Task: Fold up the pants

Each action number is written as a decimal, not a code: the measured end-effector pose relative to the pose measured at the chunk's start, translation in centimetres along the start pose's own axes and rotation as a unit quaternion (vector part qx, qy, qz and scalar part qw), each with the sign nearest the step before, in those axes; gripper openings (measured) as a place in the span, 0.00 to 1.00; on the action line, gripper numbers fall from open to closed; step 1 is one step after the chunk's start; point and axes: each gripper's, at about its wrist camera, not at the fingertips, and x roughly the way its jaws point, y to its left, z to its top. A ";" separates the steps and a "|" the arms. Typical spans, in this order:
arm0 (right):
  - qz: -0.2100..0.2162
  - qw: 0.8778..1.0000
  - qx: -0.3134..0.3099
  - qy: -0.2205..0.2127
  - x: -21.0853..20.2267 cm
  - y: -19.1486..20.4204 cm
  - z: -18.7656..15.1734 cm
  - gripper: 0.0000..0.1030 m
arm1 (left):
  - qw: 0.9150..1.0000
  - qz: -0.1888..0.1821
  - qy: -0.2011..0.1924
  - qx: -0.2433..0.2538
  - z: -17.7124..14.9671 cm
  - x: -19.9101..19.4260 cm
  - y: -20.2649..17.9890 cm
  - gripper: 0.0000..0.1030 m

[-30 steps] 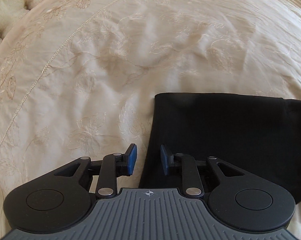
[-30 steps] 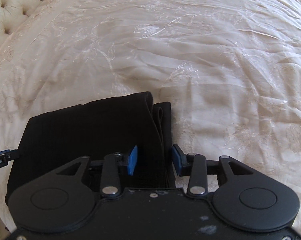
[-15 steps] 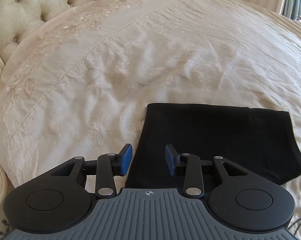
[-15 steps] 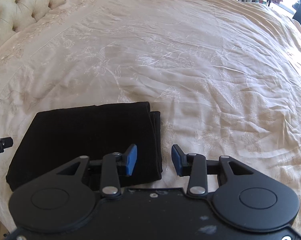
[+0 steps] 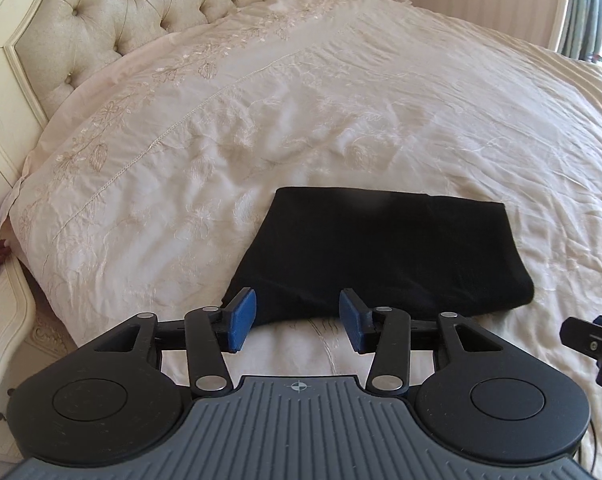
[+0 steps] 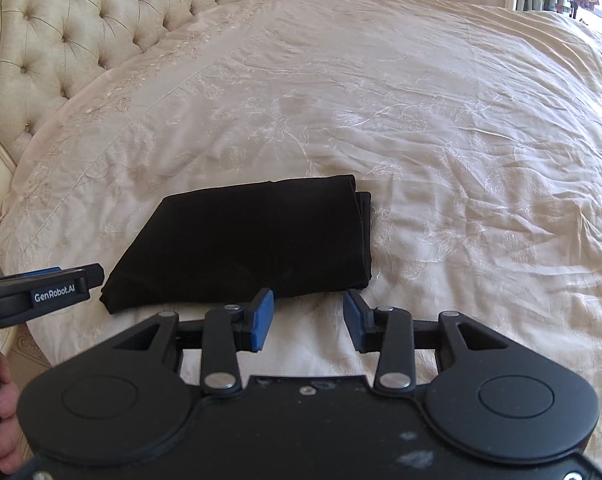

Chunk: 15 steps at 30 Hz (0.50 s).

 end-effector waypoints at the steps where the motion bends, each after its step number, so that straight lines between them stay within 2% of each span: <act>1: 0.002 1.000 0.001 -0.001 -0.4 -0.1 -0.2 0.40 | 1.000 0.000 0.003 0.000 -0.3 -0.4 -0.2 0.44; 15: 0.005 0.999 0.006 -0.038 -4.9 -0.5 -2.3 0.40 | 1.000 0.014 0.011 0.017 -3.0 -4.1 -1.8 0.44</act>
